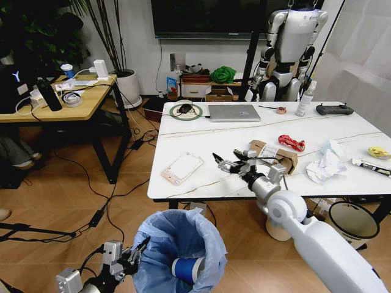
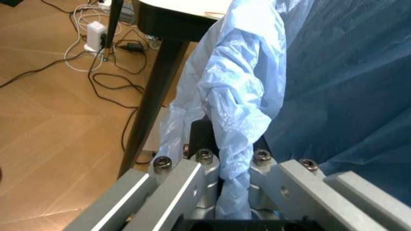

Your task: Pick up the trash bin and place the trash from the table into it.

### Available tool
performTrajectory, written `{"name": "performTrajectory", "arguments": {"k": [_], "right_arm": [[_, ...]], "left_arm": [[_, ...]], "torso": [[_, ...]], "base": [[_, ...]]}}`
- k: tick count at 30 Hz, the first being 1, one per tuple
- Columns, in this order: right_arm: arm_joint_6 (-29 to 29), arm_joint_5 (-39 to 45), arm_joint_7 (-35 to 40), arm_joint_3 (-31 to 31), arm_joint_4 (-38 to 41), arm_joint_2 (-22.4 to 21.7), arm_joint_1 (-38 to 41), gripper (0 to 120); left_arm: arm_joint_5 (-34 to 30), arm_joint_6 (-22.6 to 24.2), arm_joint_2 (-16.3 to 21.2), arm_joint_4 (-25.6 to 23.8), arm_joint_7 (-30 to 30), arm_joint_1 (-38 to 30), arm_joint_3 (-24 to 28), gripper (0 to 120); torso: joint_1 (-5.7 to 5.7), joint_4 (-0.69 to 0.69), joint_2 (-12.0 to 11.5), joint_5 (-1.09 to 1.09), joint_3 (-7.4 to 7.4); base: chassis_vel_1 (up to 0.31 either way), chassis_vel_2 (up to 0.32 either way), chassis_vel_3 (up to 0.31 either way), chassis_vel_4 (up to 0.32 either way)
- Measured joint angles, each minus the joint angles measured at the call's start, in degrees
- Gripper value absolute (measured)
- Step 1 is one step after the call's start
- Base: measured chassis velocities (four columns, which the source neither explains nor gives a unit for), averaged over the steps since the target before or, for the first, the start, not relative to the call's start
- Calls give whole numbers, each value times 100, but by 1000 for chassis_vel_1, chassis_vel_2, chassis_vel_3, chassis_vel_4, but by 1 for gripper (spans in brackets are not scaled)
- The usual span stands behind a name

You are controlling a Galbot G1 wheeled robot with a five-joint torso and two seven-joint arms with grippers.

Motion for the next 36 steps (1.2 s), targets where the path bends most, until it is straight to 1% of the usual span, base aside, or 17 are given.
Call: {"name": "performTrajectory", "arguments": {"k": [5, 8, 9, 16, 17, 19, 22, 27, 31, 33, 36], "right_arm": [[-76, 62, 25, -248, -162, 224, 240, 100], [-129, 61, 66, -443, -340, 463, 448, 100], [-129, 61, 66, -443, -340, 463, 448, 100], [-426, 66, 430, -1006, -846, 1086, 1059, 100], [-426, 66, 430, -1006, -846, 1086, 1059, 100], [-454, 30, 459, -1087, -1075, 1256, 1176, 100], [-456, -52, 458, -1123, -1417, 1385, 1284, 100], [-451, -85, 455, -1075, -1634, 1413, 1360, 100], [-453, -63, 450, -1058, -1653, 1247, 1410, 100], [-464, -8, 447, -1060, -1655, 1133, 1444, 100], [-467, 65, 445, -1066, -1703, 1132, 1468, 100]], "left_arm": [[0, -10, -1, -54, 31, 109, -66, 0], [-7, -18, 11, -96, 38, 181, -129, 0], [-7, -18, 11, -96, 38, 181, -129, 0], [-5, -20, 33, -103, 40, 198, -146, 0], [-5, -20, 33, -103, 40, 198, -146, 0], [-5, -22, 32, -102, 40, 193, -148, 0], [-7, -26, 27, -101, 40, 193, -157, 0], [-14, -30, 25, -97, 41, 194, -161, 0], [-21, -30, 32, -73, 42, 175, -162, 0], [-23, -30, 30, -58, 42, 158, -151, 0], [-23, -30, 19, -56, 43, 156, -144, 0]], "torso": [[0, 0, 0, 0, 0], [0, 0, 0, 0, -1], [0, 0, 0, 0, -1], [0, 2, 0, -1, 0], [0, 2, 0, -1, 0], [0, 2, 0, -2, -1], [0, 1, 0, -1, 0], [0, 1, 0, 1, 0], [0, 1, 0, 1, -1], [-1, -2, 0, 0, 0], [-1, -2, 0, 1, -1]], "base": [[0, 0, 0, 0], [0, 0, 0, 0], [0, 0, 0, 0], [0, 0, 0, 0], [0, 0, 0, 0], [0, 0, 0, 0], [0, 0, 0, 0], [0, 0, 0, 0], [0, 0, 0, 0], [0, 0, 0, 0], [0, 0, 0, 0]]}}
